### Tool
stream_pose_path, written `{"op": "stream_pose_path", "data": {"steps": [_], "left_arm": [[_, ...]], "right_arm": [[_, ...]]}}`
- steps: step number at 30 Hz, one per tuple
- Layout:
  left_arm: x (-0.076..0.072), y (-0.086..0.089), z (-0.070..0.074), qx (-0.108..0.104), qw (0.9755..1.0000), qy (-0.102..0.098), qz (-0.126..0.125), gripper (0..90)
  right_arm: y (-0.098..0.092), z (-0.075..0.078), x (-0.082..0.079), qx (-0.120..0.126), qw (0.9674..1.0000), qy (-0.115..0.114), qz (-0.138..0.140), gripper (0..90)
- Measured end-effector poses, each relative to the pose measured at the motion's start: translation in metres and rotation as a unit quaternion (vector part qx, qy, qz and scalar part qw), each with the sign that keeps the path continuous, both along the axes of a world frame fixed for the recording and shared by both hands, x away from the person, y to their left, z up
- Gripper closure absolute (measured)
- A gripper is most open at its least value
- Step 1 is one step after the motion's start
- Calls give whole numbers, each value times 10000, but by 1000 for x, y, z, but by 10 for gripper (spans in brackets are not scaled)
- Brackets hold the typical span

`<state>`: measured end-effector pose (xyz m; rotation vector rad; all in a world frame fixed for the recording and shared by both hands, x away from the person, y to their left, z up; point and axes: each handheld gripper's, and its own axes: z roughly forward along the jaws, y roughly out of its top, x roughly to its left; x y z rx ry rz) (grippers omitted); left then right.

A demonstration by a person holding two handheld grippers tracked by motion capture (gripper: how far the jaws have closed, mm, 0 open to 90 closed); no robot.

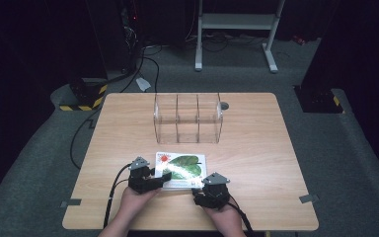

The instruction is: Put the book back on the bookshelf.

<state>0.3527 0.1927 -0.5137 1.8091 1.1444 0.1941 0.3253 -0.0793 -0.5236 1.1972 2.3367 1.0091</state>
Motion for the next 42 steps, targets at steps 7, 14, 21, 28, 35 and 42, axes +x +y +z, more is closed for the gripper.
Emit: {"op": "stream_pose_path", "data": {"steps": [7,14,21,28,35,42], "left_arm": [[-1,3,-1,155,9998,-78,-134,505],[-3,2,-1,307,9993,-183,-144,535],[-7,2,1,408,9982,-399,-177,577],[-10,1,6,472,9965,-644,-252,618],[-14,0,8,532,9943,-871,-311,635],[-20,-1,14,567,9915,-1112,-366,644]], "right_arm": [[1,0,-1,-165,9998,-53,77,298],[-2,1,-4,-172,9997,-76,133,325],[-7,2,-6,17,9996,-79,287,324],[-18,7,-8,259,9992,-166,268,334],[-23,10,-5,457,9988,-117,103,340],[-25,12,-4,550,9983,-148,80,347]]}}
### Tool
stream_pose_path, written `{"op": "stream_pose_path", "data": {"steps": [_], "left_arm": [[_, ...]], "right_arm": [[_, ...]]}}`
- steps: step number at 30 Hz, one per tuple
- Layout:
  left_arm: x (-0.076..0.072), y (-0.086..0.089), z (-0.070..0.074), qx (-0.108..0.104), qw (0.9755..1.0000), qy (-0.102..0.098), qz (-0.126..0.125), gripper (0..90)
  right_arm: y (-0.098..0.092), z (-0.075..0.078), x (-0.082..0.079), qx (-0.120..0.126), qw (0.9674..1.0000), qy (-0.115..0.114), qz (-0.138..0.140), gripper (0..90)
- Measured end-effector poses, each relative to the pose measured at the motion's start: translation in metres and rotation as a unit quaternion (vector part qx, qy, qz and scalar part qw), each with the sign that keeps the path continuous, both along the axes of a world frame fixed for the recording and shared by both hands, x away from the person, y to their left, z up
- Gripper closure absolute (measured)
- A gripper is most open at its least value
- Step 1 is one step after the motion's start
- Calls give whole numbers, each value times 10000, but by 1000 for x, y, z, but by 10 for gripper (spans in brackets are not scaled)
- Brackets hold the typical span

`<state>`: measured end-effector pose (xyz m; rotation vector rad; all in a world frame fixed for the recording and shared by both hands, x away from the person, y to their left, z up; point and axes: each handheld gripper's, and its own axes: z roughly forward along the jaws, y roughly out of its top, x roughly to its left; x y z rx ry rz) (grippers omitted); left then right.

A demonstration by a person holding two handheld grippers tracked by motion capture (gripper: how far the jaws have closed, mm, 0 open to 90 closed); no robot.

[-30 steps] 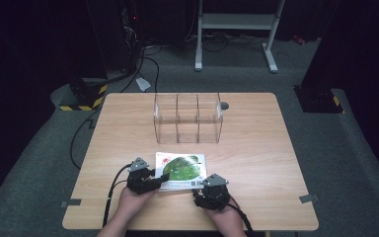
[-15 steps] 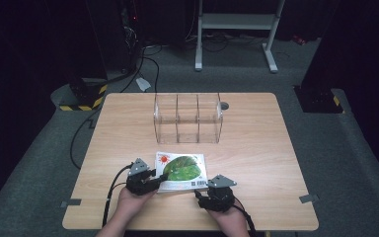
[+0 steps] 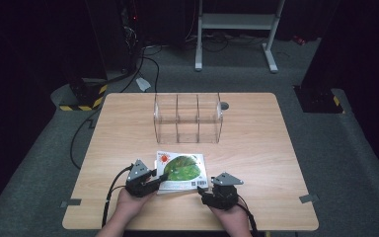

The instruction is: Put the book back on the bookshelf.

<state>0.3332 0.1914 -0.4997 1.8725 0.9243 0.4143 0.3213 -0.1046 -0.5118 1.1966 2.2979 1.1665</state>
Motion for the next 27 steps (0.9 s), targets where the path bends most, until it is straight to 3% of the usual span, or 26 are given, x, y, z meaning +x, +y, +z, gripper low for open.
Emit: {"op": "stream_pose_path", "data": {"steps": [14,22,24,27], "left_arm": [[-6,-1,4,48,9991,-385,-190,657],[-9,-2,6,129,9978,-584,-295,658],[-9,-3,6,129,9975,-615,-328,659],[-11,-3,7,144,9968,-698,-373,661]], "right_arm": [[-3,1,13,266,9995,182,-36,324],[-1,3,26,156,9989,442,-54,308],[-3,6,29,223,9983,530,-60,304],[-6,6,34,455,9979,451,-118,303]]}}
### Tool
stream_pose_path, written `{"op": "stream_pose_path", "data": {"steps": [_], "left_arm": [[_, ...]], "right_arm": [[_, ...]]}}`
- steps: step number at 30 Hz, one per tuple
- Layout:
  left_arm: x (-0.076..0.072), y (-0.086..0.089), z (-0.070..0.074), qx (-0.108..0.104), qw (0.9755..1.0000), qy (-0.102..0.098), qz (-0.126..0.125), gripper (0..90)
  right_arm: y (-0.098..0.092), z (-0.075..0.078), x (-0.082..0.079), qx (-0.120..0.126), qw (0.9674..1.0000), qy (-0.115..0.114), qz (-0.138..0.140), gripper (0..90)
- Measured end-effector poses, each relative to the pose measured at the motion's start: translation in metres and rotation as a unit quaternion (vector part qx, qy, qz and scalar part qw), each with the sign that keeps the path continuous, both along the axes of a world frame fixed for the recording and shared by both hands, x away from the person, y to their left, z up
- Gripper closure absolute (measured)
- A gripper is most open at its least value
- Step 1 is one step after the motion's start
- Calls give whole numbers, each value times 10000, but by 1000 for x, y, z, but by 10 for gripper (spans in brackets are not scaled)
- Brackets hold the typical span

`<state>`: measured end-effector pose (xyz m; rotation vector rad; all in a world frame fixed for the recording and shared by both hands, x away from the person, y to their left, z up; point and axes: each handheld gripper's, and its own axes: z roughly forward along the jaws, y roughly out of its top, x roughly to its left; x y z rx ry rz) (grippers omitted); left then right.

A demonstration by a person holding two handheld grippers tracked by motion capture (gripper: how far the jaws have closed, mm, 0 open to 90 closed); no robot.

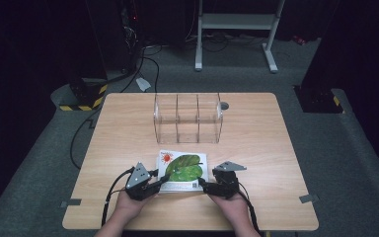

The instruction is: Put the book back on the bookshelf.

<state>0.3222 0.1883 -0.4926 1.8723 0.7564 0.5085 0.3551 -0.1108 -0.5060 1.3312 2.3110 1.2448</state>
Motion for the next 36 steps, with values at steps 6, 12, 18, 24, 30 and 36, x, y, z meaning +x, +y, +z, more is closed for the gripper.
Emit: {"op": "stream_pose_path", "data": {"steps": [6,12,18,24,30,36], "left_arm": [[-5,-2,2,30,9997,-223,-88,662],[-9,-2,3,51,9990,-408,-178,665],[-13,-3,2,112,9982,-556,-211,667],[-14,-2,0,121,9979,-595,-230,670],[-14,-2,-3,112,9983,-537,-186,671],[-10,0,-3,13,9996,-292,-52,686]], "right_arm": [[4,-5,5,143,9998,110,74,271],[2,-6,9,318,9993,177,78,240],[3,-11,13,662,9966,456,157,196],[4,-14,17,870,9942,589,238,175],[8,-14,17,818,9945,594,272,181],[6,-7,9,601,9980,166,107,281]]}}
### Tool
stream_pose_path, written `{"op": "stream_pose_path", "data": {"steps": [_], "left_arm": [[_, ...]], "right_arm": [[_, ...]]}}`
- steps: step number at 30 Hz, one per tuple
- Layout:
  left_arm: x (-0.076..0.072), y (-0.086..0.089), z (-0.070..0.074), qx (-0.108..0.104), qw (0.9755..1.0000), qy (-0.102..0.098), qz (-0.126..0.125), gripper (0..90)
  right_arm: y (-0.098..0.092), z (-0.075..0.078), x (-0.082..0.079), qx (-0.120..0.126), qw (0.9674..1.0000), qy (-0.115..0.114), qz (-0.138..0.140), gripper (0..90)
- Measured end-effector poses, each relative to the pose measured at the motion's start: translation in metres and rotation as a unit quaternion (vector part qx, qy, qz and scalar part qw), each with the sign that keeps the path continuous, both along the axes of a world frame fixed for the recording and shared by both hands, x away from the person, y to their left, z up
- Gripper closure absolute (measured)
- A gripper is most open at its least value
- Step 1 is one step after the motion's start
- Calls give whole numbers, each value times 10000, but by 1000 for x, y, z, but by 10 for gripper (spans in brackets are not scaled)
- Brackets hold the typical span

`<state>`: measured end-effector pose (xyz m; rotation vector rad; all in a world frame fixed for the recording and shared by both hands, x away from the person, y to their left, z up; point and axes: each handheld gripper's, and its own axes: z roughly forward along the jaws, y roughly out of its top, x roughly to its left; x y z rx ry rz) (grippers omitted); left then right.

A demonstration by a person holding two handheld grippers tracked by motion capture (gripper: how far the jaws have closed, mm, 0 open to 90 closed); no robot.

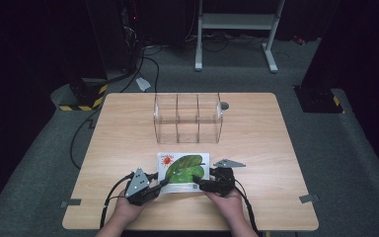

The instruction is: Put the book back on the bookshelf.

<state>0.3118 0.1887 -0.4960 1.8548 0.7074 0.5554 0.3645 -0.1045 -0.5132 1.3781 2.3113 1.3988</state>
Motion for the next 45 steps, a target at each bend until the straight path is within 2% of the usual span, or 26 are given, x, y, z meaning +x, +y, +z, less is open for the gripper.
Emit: {"op": "stream_pose_path", "data": {"steps": [6,8,11,14,16,18,20,24,31,36,39,42,45], "left_arm": [[4,1,-2,-101,9995,203,220,687],[6,1,-5,-71,9993,278,249,688],[11,2,-13,-86,9980,568,262,700],[15,2,-18,-11,9974,666,277,707],[16,1,-19,-59,9971,696,310,703],[16,1,-20,-46,9973,666,316,697],[16,2,-20,63,9977,604,312,690],[15,3,-21,86,9974,685,211,666],[13,7,-23,135,9971,734,135,645],[12,12,-22,95,9959,865,231,578],[12,15,-21,35,9956,885,305,528],[12,16,-21,10,9949,925,403,470],[13,18,-22,25,9945,926,496,429]], "right_arm": [[-1,7,-10,-256,9985,-468,-157,365],[-2,9,-13,-266,9976,-608,-220,374],[-4,14,-17,-278,9952,-877,-334,408],[-5,16,-21,-257,9938,-1033,-334,422],[-4,16,-23,-331,9927,-1109,-334,427],[-4,16,-24,-350,9922,-1151,-327,432],[-5,16,-25,-340,9919,-1183,-314,434],[-7,15,-31,-214,9918,-1217,-321,426],[-10,18,-41,-139,9909,-1326,-160,418],[-12,24,-47,-44,9885,-1512,-32,412],[-10,26,-49,-104,9873,-1586,31,399],[-8,26,-48,-106,9873,-1580,107,376],[-6,26,-45,-40,9889,-1477,130,367]]}}
